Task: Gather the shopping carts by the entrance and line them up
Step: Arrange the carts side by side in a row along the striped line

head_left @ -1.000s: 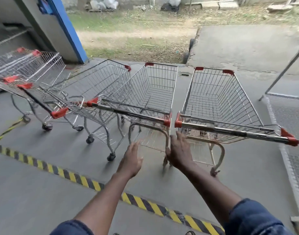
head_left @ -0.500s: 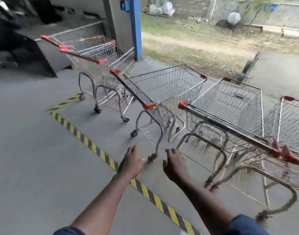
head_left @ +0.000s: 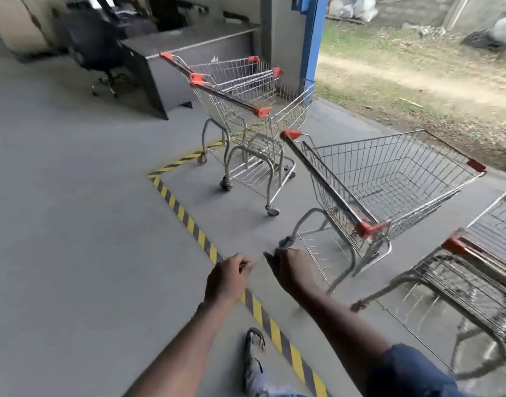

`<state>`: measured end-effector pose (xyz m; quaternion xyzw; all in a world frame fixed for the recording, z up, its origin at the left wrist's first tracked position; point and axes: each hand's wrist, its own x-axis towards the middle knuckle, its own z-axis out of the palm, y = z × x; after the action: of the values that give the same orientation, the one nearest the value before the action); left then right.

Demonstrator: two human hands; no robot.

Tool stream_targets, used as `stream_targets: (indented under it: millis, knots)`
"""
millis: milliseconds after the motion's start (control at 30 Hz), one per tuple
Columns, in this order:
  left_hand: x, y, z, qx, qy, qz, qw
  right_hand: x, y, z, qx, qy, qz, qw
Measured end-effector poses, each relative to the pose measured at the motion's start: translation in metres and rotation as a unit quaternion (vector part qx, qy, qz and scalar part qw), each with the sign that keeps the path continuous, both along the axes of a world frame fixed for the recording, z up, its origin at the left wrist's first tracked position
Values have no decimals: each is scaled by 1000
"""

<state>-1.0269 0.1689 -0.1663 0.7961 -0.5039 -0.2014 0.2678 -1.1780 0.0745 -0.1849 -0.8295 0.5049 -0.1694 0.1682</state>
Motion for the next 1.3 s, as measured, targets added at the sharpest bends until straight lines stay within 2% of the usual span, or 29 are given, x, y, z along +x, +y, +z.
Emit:
stream_targets:
  millis: [233, 433, 700, 833, 933, 1100, 1300]
  knots:
    - [130, -99, 14, 24, -20, 33, 999, 126, -104, -8, 58, -72, -8, 996]
    - [234, -162, 11, 4, 36, 72, 997, 223, -177, -11, 71, -99, 32, 992]
    - [410, -249, -25, 11, 94, 51, 994, 403, -256, -61, 79, -77, 12, 994]
    - [522, -288, -20, 17, 113, 44, 992, 523, -284, -46, 87, -83, 14, 993]
    - [596, -320, 0, 17, 127, 32, 991, 602, -314, -26, 69, -120, 13, 990]
    - [689, -384, 23, 13, 150, 26, 988, 694, -372, -16, 70, -119, 4, 990]
    - [784, -498, 1, 12, 103, -7, 995, 785, -486, -25, 53, -157, -19, 986]
